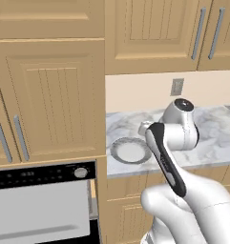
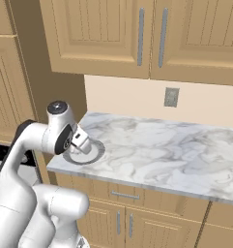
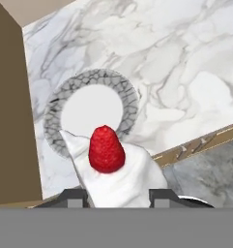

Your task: Take the baked cake out of the oven and place it on the plate for cooling. Then close the oven door.

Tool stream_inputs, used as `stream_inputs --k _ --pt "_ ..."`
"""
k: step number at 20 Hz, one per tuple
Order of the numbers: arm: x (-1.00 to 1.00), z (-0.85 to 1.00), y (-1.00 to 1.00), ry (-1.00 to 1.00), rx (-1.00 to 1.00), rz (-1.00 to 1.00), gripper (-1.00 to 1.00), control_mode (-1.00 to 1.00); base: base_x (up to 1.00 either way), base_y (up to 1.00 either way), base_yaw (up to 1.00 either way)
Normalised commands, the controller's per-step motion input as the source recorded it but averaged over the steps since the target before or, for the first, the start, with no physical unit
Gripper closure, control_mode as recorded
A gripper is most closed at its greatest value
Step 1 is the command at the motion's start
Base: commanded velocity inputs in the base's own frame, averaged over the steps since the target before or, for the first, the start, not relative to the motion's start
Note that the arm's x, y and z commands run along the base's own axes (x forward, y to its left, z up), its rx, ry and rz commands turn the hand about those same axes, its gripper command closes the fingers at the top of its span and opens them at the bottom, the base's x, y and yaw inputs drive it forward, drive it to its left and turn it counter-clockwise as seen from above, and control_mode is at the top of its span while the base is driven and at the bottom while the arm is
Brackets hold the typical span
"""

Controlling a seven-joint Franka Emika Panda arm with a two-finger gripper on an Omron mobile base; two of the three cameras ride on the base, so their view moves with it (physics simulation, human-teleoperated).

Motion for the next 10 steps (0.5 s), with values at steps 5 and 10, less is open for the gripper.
stream_inputs --k 5,10 --pt "0.19 -0.43 0.0 0.01 0.0 0.05 1.0 -1.0 0.0 0.0 0.0" --pt "0.15 -0.29 0.03 0.0 0.0 0.06 1.0 -1.0 0.0 0.0 0.0"
